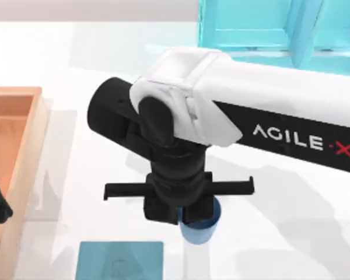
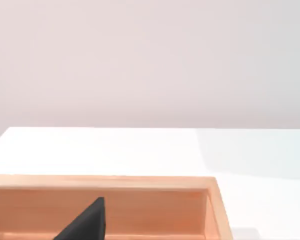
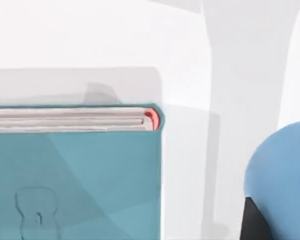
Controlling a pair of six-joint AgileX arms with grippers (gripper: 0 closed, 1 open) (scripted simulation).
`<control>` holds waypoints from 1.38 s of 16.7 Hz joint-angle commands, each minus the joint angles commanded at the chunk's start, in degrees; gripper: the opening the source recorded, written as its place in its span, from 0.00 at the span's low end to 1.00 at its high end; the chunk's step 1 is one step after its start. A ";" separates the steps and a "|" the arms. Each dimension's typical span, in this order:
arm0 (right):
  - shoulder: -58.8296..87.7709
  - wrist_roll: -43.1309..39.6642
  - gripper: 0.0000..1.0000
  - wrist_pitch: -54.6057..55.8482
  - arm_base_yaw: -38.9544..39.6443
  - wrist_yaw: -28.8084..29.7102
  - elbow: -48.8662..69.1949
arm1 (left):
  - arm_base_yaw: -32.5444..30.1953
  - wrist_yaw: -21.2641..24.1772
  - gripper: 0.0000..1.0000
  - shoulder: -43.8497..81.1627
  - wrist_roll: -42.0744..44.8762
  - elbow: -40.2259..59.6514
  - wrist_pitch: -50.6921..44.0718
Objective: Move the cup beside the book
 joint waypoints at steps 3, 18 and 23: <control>-0.17 -0.30 0.00 5.68 -0.05 0.02 -5.83 | 0.00 0.00 1.00 0.00 0.00 0.00 0.00; -0.27 -0.33 0.75 7.33 -0.12 0.15 -7.47 | 0.00 0.00 1.00 0.00 0.00 0.00 0.00; -0.27 -0.33 1.00 7.33 -0.12 0.15 -7.47 | 0.00 0.00 1.00 0.00 0.00 0.00 0.00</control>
